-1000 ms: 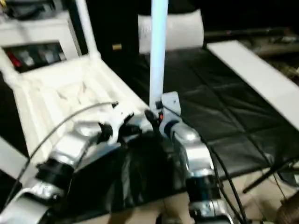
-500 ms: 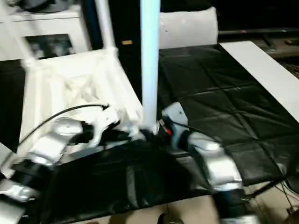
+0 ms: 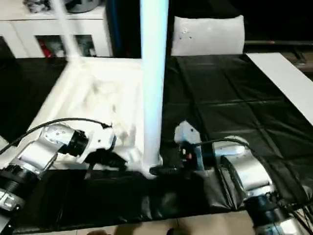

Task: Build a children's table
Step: Rotate leg to tighten

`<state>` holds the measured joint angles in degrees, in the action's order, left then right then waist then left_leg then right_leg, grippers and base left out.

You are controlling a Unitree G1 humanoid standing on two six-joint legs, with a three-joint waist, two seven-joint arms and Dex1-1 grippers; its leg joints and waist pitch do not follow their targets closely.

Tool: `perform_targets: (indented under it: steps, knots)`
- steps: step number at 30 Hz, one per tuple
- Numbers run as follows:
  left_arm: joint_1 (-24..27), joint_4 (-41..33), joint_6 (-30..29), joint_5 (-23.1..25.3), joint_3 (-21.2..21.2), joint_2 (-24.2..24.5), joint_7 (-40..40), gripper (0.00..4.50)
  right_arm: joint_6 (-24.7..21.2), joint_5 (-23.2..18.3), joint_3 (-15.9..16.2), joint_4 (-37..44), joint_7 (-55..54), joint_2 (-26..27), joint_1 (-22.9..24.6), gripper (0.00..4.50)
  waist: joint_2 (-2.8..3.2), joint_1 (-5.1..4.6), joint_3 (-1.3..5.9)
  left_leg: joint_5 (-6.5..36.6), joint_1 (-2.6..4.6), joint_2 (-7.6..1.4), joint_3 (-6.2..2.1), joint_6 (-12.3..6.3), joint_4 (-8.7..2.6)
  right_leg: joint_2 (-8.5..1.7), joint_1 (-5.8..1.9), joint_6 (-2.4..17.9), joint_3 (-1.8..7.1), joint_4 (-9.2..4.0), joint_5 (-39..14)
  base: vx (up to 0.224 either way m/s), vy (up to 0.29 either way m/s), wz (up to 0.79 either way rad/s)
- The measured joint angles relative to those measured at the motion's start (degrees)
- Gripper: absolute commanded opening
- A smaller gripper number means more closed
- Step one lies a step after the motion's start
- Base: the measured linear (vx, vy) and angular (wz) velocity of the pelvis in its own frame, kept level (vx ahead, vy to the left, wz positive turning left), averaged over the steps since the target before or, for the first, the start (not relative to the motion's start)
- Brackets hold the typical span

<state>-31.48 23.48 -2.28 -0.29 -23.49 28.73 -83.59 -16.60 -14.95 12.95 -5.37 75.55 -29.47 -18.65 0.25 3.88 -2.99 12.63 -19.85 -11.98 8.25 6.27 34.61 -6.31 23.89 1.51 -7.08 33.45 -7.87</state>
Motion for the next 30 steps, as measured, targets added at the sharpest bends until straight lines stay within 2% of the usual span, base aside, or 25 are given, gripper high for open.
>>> perform_targets:
  steps: [2,4,7,10,12,18,26,30]
  knots:
    - [-0.2,0.0,0.8,0.0,-0.7,0.1,-0.8,0.0,1.2,0.1,1.5,-1.0,1.5,-0.1,-0.4,3.36,-0.02,0.08,0.0,0.0,-0.03,0.02,0.08,-0.02,0.01,0.0,-0.02,0.0,0.15,0.01,0.0,0.0,0.0,0.0]
    - [-0.3,0.0,1.3,0.0,-1.1,0.1,-1.3,0.0,2.0,0.7,2.2,-2.4,2.6,-0.1,-1.3,3.11,-0.03,0.17,0.01,-0.1,-0.04,0.02,0.14,-0.1,0.02,-0.01,-0.03,0.0,0.23,0.05,0.0,0.0,0.0,0.0]
    - [-0.3,0.0,1.8,0.1,-1.3,0.1,-1.8,0.0,2.4,1.0,2.3,-3.6,3.0,0.0,-2.3,2.97,-0.12,0.36,0.05,-0.1,-0.04,0.0,0.16,-0.13,0.03,0.0,-0.02,0.0,0.25,0.12,0.0,0.0,0.0,0.0]
    - [-0.4,0.3,2.8,0.1,-1.3,0.2,-2.0,0.0,2.5,1.0,2.5,-4.5,3.9,0.1,-3.3,2.58,-0.19,0.56,0.07,-0.1,-0.04,-0.01,0.17,-0.11,0.02,0.0,0.01,-0.1,0.25,0.22,-0.1,0.0,0.0,0.0]
    - [-0.6,0.5,3.1,0.1,-1.3,0.2,-2.2,0.0,2.5,1.0,2.8,-4.9,4.4,0.4,-3.5,2.52,-0.28,0.66,0.08,-0.2,-0.03,-0.02,0.16,-0.16,0.08,-0.01,0.06,-0.3,0.26,0.45,-0.2,0.0,0.0,0.0]
    - [-0.7,1.1,3.7,0.1,-1.5,0.2,-2.2,0.0,2.7,0.8,3.1,-5.0,4.7,0.6,-3.5,1.95,-0.3,0.99,0.08,-0.3,0.01,-0.08,0.16,-0.33,0.1,0.01,0.09,-0.4,0.26,0.64,-0.3,0.0,0.0,0.0]
    - [-0.8,1.4,2.1,-0.6,-1.0,-0.2,-2.3,0.0,0.4,-0.4,2.4,-4.2,4.1,0.7,-2.4,1.91,-0.28,1.17,0.09,-0.3,0.02,-0.07,0.16,-0.32,0.1,0.0,0.07,-0.4,0.27,0.64,-0.3,0.0,0.0,0.0]
    - [0.2,1.0,-5.2,-1.1,1.6,-2.8,2.6,0.0,-4.5,-0.5,-0.8,0.5,-3.9,2.5,1.6,1.91,-0.16,1.07,0.14,-0.3,0.1,-0.01,0.19,-0.01,0.1,0.0,-0.01,-0.4,0.4,0.67,-0.3,0.0,0.0,0.0]
